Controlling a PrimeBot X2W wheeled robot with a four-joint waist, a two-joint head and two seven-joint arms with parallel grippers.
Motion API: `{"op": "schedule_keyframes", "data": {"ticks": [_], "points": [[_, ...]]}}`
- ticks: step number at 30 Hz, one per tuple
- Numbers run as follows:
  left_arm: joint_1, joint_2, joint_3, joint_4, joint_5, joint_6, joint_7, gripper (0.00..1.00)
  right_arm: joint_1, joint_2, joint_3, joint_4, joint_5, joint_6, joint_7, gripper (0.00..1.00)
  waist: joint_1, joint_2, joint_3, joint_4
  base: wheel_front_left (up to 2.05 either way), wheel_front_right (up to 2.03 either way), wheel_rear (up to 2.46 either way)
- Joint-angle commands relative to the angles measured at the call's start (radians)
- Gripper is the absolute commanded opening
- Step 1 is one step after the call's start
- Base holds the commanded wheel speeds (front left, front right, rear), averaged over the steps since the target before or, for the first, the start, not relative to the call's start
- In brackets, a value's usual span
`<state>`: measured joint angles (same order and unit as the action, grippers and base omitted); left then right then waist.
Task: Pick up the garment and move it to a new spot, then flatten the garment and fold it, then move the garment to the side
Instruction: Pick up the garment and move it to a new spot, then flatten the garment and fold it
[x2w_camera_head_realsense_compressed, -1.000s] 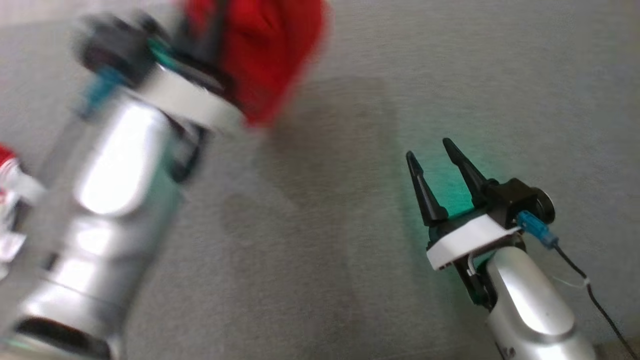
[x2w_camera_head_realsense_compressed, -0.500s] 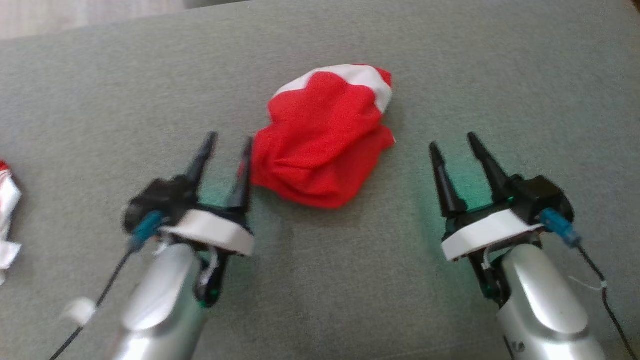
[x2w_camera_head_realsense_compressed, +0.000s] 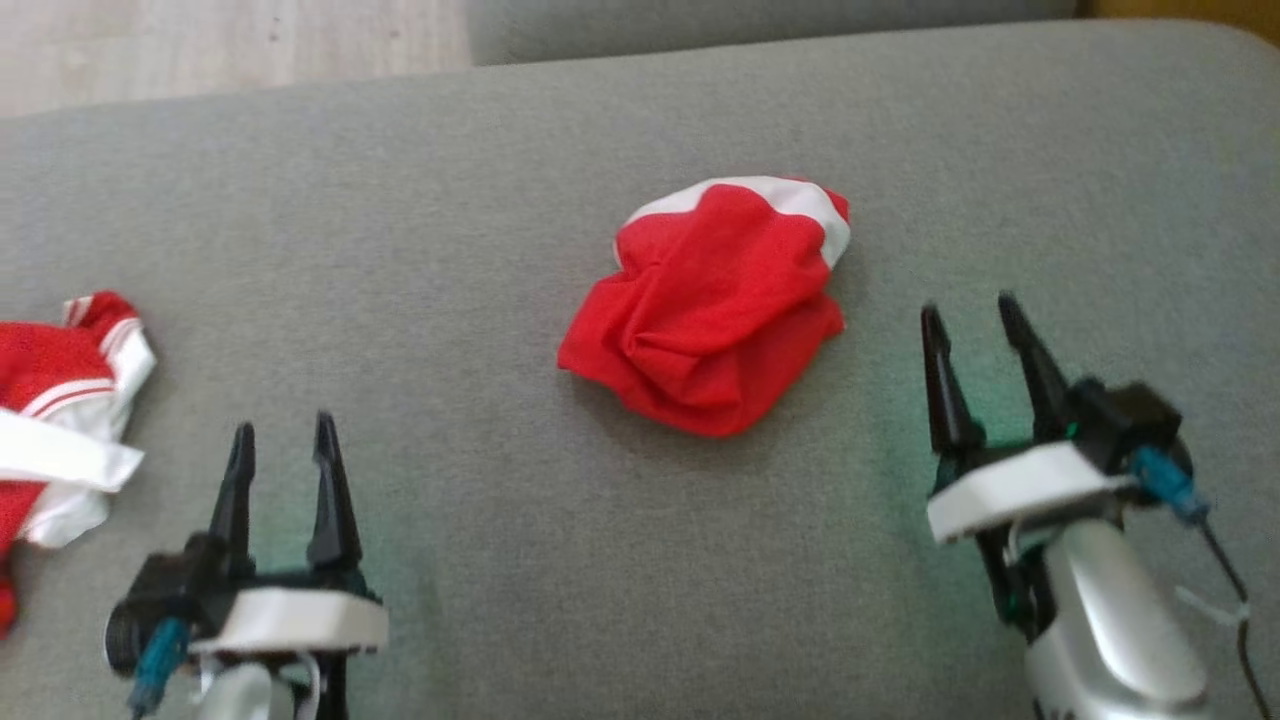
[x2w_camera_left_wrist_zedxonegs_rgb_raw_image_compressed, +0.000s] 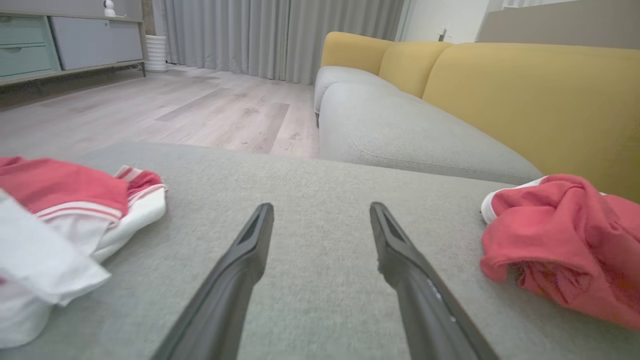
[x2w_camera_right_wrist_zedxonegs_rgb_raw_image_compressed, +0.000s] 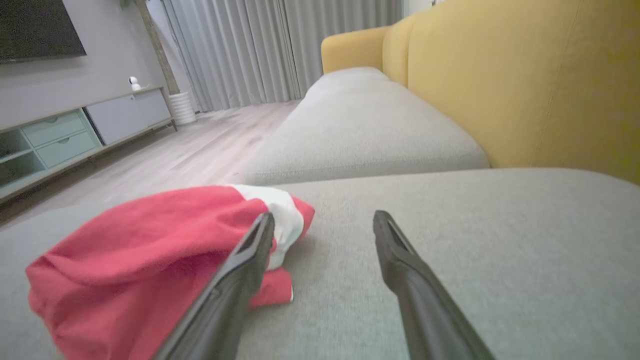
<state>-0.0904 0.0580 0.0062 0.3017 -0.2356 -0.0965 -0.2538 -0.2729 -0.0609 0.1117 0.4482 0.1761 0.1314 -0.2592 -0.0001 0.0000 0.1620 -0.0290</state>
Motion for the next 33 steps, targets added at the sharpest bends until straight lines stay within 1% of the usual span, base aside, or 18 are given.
{"op": "schedule_keyframes", "data": {"ticks": [1,7,10,17,23,27,30,33], "points": [[-0.011,0.004,0.04,-0.041,0.011,-0.007,-0.008,1.0,0.002,0.01,0.02,-0.019,0.0,-0.001,-0.003,1.0,0.0001,0.0,-0.014,0.011,0.0,0.0,0.0],[0.06,-0.007,0.042,-0.059,0.038,-0.023,-0.008,1.0,0.048,0.01,0.017,0.008,0.001,-0.001,-0.003,1.0,0.0001,0.0,-0.044,0.022,0.0,0.0,0.0],[0.074,-0.007,0.027,-0.063,0.022,-0.026,-0.008,1.0,0.058,0.01,0.025,0.019,-0.001,-0.001,-0.003,1.0,0.0001,0.0,-0.051,0.026,0.0,0.0,0.0],[0.074,-0.008,-0.003,-0.06,0.01,-0.027,-0.008,1.0,0.052,0.01,0.03,0.035,-0.006,-0.001,-0.003,1.0,0.0001,0.0,-0.048,0.039,0.0,0.0,0.0],[0.052,-0.008,-0.036,-0.052,0.003,-0.028,-0.008,1.0,0.003,0.006,0.034,0.072,-0.02,-0.001,-0.003,1.0,0.0001,0.0,-0.017,0.069,0.0,0.0,0.0],[0.027,-0.008,-0.065,-0.049,-0.01,-0.029,-0.008,1.0,-0.064,-0.004,0.018,0.142,-0.035,-0.001,-0.003,1.0,0.0001,0.0,0.022,0.112,0.0,0.0,0.0],[0.01,-0.008,-0.07,-0.06,-0.036,-0.018,-0.008,1.0,-0.12,-0.013,-0.004,0.215,-0.059,-0.001,-0.003,1.0,0.0001,0.0,0.047,0.15,0.0,0.0,0.0],[0.0,-0.008,-0.076,-0.061,-0.039,-0.016,-0.008,1.0,-0.172,-0.014,-0.035,0.291,-0.083,-0.001,-0.003,1.0,0.0001,0.0,0.07,0.182,0.0,0.0,0.0]]}}
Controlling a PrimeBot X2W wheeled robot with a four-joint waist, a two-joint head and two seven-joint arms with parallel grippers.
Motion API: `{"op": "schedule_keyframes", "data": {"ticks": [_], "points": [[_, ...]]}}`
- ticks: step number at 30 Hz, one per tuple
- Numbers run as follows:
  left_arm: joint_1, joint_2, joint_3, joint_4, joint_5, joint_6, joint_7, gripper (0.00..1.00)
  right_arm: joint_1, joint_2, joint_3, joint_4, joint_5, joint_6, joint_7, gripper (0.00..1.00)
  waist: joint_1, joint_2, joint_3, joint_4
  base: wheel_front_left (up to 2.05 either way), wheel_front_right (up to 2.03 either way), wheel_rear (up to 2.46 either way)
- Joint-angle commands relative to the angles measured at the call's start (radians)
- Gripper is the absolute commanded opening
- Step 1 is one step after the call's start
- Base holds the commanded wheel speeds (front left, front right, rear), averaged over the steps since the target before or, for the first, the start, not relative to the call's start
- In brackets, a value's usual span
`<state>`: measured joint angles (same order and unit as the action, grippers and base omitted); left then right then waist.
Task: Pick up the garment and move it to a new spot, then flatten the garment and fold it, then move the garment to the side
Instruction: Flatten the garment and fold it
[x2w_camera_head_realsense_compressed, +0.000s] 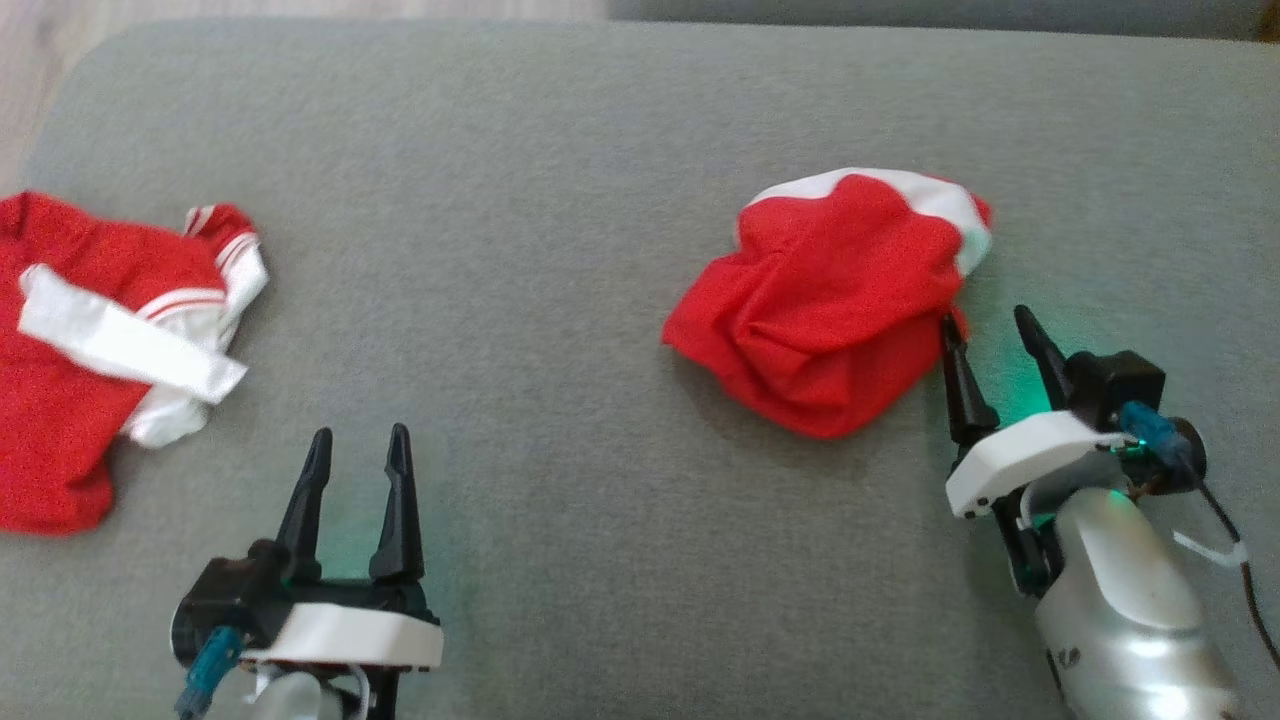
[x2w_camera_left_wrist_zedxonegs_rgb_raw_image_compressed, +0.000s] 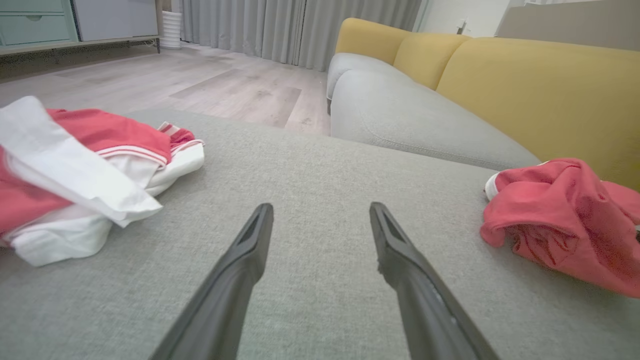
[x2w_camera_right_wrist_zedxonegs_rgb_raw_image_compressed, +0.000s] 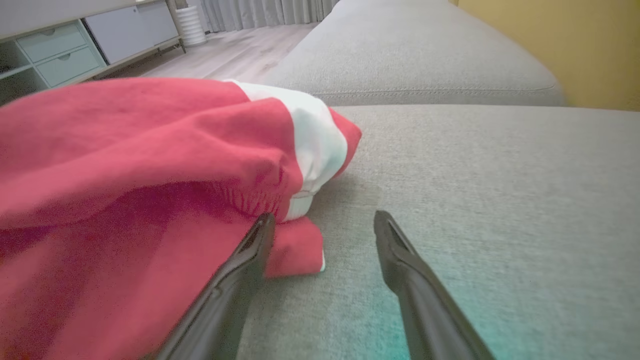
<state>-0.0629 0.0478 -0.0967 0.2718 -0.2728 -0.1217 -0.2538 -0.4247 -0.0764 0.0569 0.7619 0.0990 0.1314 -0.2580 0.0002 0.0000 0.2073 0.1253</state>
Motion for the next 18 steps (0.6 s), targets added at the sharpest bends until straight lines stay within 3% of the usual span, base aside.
{"op": "schedule_keyframes", "data": {"ticks": [1,14,16,18], "points": [[-0.029,0.002,0.027,-0.031,-0.002,0.01,-0.008,1.0,-0.034,0.002,0.01,-0.004,-0.01,-0.001,-0.004,1.0,-0.0002,0.0,0.03,0.037,0.0,0.0,0.0],[-0.047,0.002,-0.014,-0.05,-0.02,0.013,-0.008,1.0,-0.119,-0.006,-0.029,0.01,-0.055,-0.001,-0.004,1.0,-0.0002,0.0,0.068,0.084,0.0,0.0,0.0],[-0.049,0.002,-0.023,-0.052,-0.023,0.013,-0.008,1.0,-0.122,-0.006,-0.043,0.0,-0.068,-0.001,-0.004,0.93,-0.0002,0.0,0.068,0.082,0.0,0.0,0.0],[-0.05,0.002,-0.03,-0.051,-0.024,0.013,-0.008,1.0,-0.122,-0.005,-0.058,-0.013,-0.081,-0.001,-0.004,0.95,-0.0002,0.0,0.068,0.079,0.0,0.0,0.0]]}}
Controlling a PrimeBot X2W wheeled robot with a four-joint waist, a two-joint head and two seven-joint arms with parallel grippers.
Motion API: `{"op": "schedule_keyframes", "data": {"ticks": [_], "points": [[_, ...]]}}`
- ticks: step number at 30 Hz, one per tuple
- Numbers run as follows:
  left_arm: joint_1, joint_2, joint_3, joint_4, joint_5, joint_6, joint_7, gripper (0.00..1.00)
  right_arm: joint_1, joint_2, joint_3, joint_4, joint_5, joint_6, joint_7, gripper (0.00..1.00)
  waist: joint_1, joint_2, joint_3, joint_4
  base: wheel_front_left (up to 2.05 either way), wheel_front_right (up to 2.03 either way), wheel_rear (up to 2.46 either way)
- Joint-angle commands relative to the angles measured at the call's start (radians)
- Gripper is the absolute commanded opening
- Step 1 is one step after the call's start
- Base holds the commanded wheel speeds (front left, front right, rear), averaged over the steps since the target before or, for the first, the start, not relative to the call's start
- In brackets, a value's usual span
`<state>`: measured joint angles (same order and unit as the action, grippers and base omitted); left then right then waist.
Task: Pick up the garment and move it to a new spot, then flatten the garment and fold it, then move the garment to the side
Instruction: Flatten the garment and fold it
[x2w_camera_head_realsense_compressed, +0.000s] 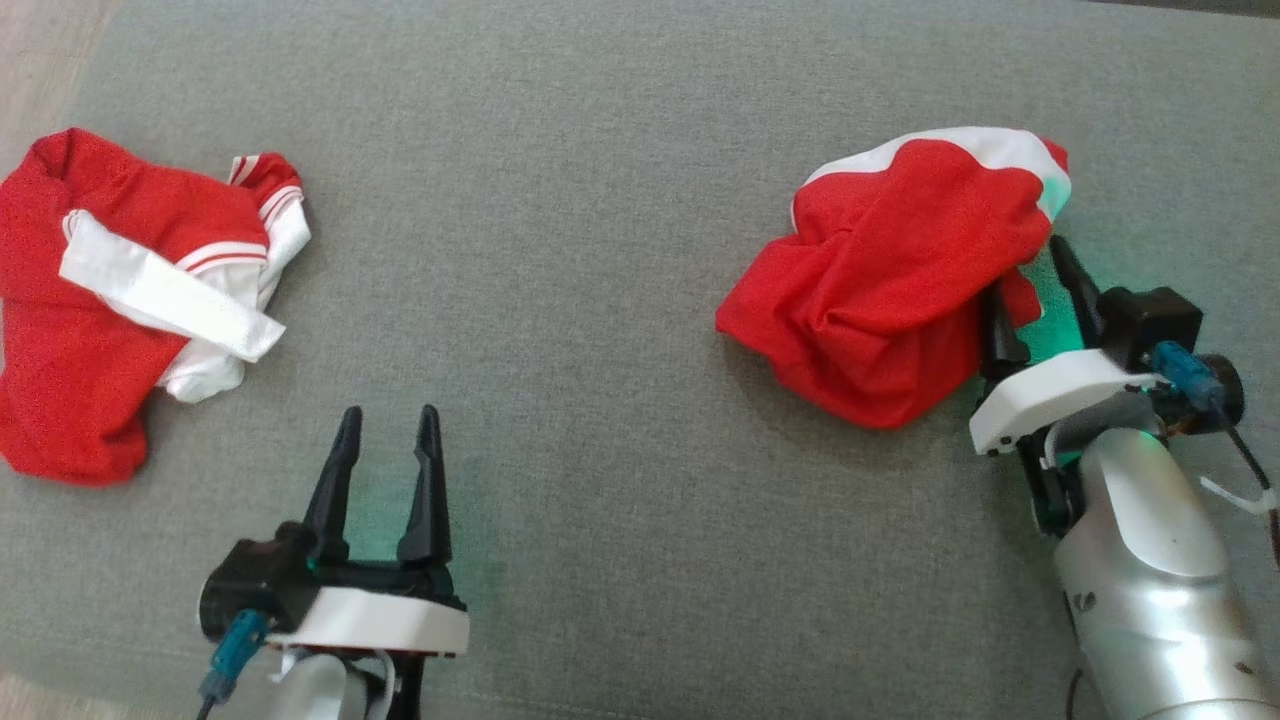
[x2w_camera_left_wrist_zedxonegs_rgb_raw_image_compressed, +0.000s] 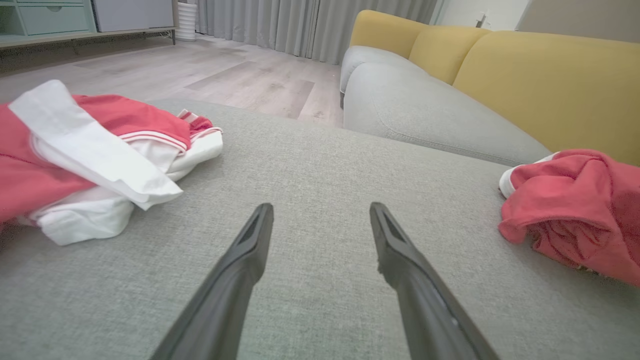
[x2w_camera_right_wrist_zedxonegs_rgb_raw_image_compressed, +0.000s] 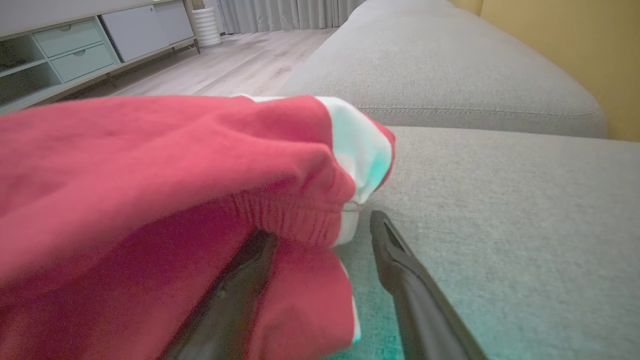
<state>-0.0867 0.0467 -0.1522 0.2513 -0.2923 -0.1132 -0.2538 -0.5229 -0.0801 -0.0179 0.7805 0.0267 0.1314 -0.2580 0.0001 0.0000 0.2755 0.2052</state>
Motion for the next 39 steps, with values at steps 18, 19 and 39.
{"op": "schedule_keyframes", "data": {"ticks": [18,19,39], "points": [[-0.029,0.004,-0.004,-0.009,-0.029,0.001,-0.008,1.0,-0.039,-0.005,0.006,-0.125,-0.156,-0.001,-0.004,1.0,-0.0001,0.0,0.007,0.007,0.0,0.0,0.0],[-0.029,0.004,-0.004,-0.008,-0.032,0.001,-0.008,1.0,-0.042,-0.01,0.015,-0.128,-0.171,-0.001,-0.004,1.0,-0.0001,0.0,0.008,0.01,0.0,0.0,0.0],[-0.007,0.004,-0.021,0.017,-0.046,-0.005,-0.008,1.0,-0.276,-0.109,0.157,-0.233,-0.213,-0.001,-0.004,0.0,-0.0001,0.0,-0.088,0.042,0.0,0.0,0.0]]}}
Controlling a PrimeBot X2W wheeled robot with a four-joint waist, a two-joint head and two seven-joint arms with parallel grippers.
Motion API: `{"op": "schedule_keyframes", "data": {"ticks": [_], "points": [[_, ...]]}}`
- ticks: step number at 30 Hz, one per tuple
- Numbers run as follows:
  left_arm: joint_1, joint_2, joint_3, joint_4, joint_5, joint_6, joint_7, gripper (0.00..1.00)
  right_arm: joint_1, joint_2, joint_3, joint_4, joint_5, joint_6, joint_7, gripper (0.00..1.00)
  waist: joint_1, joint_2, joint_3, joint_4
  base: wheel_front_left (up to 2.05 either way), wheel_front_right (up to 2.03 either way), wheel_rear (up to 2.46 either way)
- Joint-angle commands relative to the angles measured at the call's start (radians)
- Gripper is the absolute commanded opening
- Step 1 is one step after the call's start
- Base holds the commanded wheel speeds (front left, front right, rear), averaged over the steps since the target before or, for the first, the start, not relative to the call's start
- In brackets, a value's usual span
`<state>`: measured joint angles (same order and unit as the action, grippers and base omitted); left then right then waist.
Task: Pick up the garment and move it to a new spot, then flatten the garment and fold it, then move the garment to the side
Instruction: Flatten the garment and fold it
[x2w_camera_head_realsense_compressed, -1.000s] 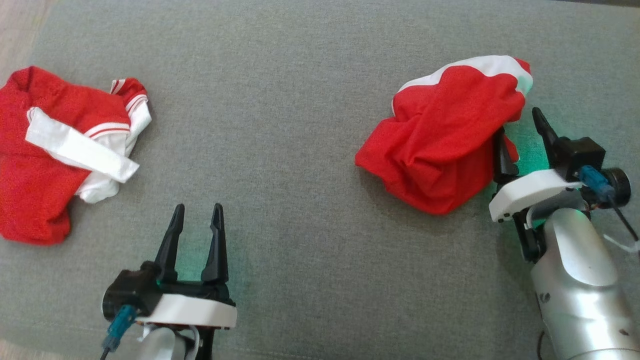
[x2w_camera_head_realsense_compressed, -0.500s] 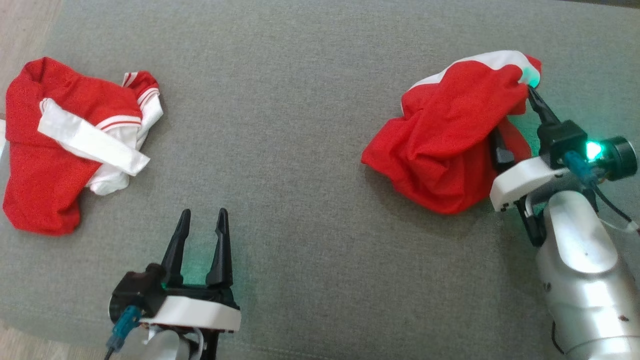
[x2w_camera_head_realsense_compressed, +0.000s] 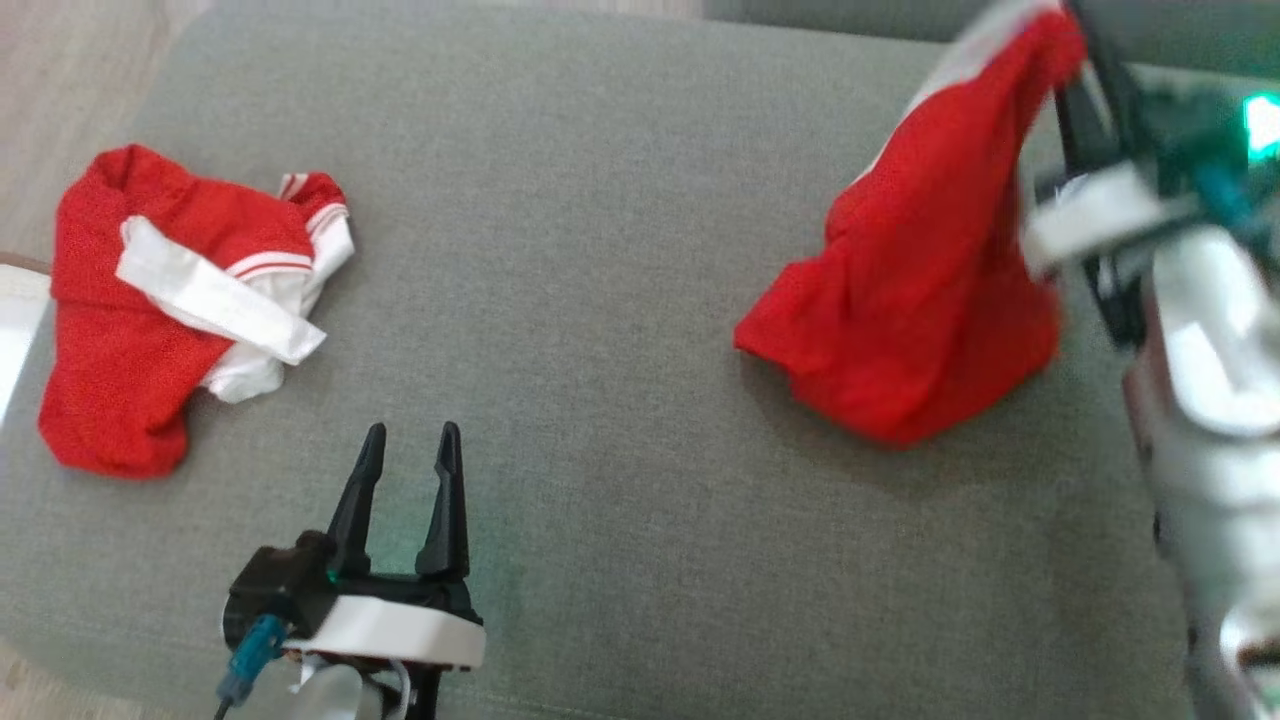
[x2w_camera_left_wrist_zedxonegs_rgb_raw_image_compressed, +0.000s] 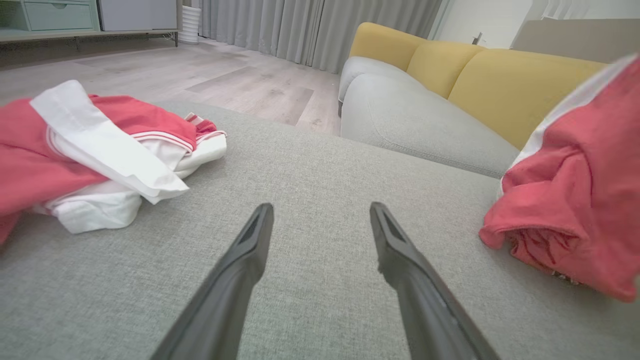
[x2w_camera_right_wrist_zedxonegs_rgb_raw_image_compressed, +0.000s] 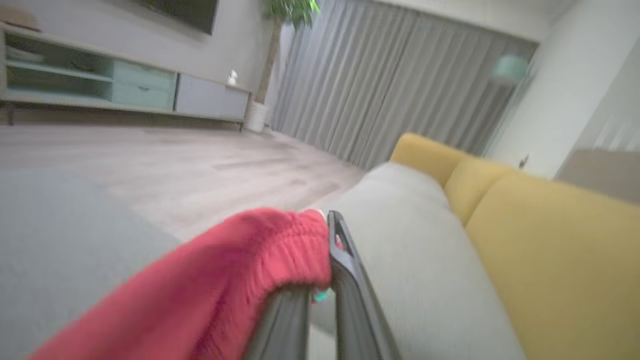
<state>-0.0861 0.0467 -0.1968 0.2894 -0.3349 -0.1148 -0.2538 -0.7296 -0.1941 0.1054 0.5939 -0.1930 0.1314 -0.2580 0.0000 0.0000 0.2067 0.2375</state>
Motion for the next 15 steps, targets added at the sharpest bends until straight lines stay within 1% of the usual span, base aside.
{"op": "schedule_keyframes", "data": {"ticks": [1,5,8,11,15], "points": [[-0.005,0.004,0.02,-0.019,-0.008,-0.004,-0.008,1.0,-0.103,0.001,0.067,-0.048,0.009,-0.001,-0.004,0.0,0.0,0.0,-0.03,0.016,0.0,0.0,0.0],[0.005,0.004,-0.008,-0.01,-0.024,-0.004,-0.008,1.0,-0.222,0.017,0.195,-0.042,0.037,-0.001,-0.004,0.0,0.0,0.0,-0.067,0.058,0.0,0.0,0.0],[0.014,0.004,-0.022,-0.012,-0.031,-0.001,-0.008,1.0,-0.312,0.034,0.269,-0.069,0.052,-0.001,-0.004,0.0,0.0,0.0,-0.081,0.089,0.0,0.0,0.0],[0.022,0.004,-0.022,-0.014,-0.031,0.001,-0.008,1.0,-0.372,0.036,0.312,-0.095,0.057,-0.001,-0.004,0.0,0.0,0.0,-0.085,0.103,0.0,0.0,0.0],[0.03,0.004,-0.016,-0.018,-0.031,0.004,-0.008,1.0,-0.368,0.014,0.334,-0.125,0.073,-0.001,-0.004,0.0,0.0,0.0,-0.082,0.1,0.0,0.0,0.0]]}}
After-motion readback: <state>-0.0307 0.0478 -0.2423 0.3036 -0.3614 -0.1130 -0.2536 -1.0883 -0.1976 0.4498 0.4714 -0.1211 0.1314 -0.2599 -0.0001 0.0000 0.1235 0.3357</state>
